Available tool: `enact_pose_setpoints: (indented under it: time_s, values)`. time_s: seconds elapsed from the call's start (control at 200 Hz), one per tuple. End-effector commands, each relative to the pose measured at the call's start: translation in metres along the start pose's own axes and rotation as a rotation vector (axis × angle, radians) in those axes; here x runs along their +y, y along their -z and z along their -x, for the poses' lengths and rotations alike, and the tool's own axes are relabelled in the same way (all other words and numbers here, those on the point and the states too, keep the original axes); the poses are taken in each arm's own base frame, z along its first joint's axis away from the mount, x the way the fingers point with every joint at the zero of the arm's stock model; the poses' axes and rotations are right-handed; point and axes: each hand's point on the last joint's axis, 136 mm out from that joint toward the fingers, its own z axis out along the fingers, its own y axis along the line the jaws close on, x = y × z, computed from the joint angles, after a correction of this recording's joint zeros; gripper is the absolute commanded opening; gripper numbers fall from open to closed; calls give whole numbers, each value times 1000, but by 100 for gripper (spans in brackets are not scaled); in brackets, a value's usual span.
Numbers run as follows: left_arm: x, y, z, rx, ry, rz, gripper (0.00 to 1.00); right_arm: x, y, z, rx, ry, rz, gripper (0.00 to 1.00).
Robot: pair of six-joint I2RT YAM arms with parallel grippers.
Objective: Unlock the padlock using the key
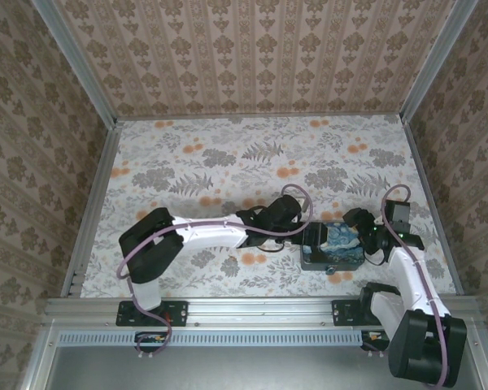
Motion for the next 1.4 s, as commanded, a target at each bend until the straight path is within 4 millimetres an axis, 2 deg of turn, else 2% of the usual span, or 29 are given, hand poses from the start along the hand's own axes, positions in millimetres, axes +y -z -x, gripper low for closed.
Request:
enact_pose_setpoints:
  time_s: [0.0, 0.15, 0.385, 0.655, 0.685, 0.84, 1.035, 1.155, 1.395]
  values:
    - [0, -12, -5, 21, 52, -24, 100, 10, -6, -9, 29, -6, 42, 78]
    - [10, -8, 8, -11, 78, -12, 100, 29, -14, -19, 55, 8, 85, 75]
    - [44, 19, 52, -101, 119, 20, 100, 78, -37, -33, 76, 43, 142, 73]
    - [101, 51, 91, -187, 172, 94, 100, 150, -74, -36, 76, 65, 212, 74]
    - [108, 54, 95, -197, 181, 98, 100, 153, -83, -38, 86, 68, 197, 75]
    - [131, 67, 104, -224, 208, 125, 100, 182, -105, -40, 100, 76, 210, 75]
    - [148, 75, 115, -243, 225, 138, 100, 192, -124, -38, 103, 46, 215, 76]
    - [152, 77, 124, -253, 230, 133, 100, 199, -128, -37, 108, 35, 226, 76]
    - [159, 73, 124, -242, 232, 147, 100, 205, -131, -35, 105, 36, 231, 79]
